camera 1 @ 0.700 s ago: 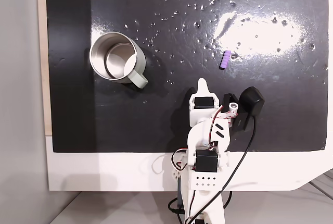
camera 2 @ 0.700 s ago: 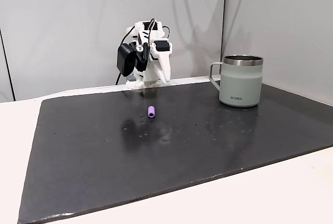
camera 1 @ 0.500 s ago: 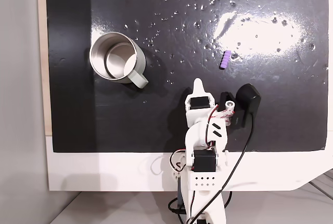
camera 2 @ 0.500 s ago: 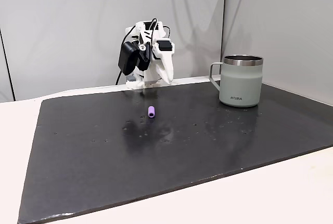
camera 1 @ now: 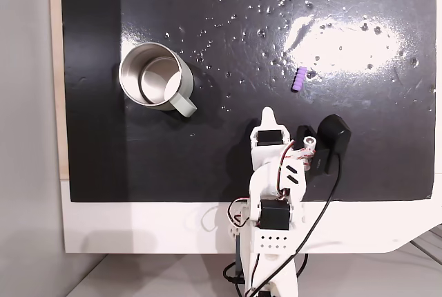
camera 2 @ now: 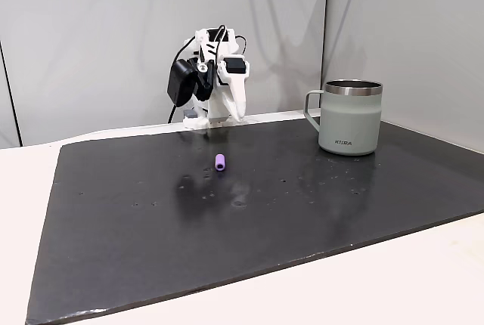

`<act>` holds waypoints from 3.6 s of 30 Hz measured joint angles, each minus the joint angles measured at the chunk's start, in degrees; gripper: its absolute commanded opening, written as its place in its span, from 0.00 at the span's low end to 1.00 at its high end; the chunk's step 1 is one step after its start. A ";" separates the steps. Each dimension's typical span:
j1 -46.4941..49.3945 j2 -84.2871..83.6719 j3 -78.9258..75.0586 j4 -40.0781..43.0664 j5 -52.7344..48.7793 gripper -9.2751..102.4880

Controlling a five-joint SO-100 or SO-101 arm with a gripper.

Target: Grasp a pengrip and put it in the cup.

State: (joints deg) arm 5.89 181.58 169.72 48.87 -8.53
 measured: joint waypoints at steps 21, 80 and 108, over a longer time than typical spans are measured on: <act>6.77 -40.52 -48.34 19.78 -25.66 0.08; 10.63 -126.12 -121.20 52.29 -68.47 0.29; 10.90 -137.55 -128.67 52.29 -68.47 0.08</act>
State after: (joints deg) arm 16.79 44.03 41.04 101.16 -76.99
